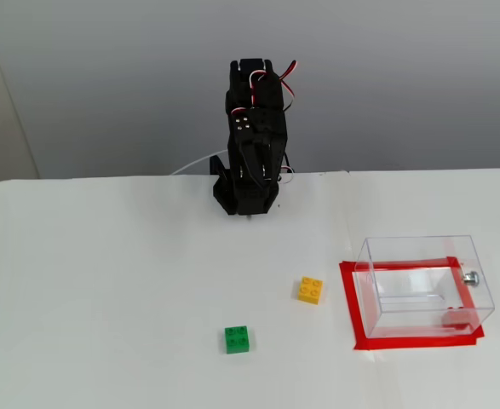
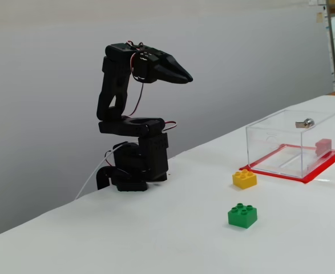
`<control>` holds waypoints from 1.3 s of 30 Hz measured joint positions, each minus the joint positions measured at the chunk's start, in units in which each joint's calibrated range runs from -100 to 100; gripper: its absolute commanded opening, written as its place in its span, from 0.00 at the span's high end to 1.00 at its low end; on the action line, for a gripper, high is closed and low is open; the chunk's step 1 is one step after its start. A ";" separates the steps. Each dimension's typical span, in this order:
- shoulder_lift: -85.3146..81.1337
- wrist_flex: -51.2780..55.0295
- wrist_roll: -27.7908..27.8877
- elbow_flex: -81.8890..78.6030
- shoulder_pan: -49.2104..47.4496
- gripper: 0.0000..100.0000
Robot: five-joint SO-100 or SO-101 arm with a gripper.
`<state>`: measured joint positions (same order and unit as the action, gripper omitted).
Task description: Pick the red lego brick and place it into the transparent box
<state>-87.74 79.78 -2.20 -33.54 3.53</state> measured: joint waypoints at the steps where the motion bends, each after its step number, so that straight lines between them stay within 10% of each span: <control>1: -0.93 0.00 0.00 -1.32 -0.11 0.97; 39: -11.59 -6.08 0.00 -49.34 8.87 0.97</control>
<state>-99.32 73.69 -2.20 -82.88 12.39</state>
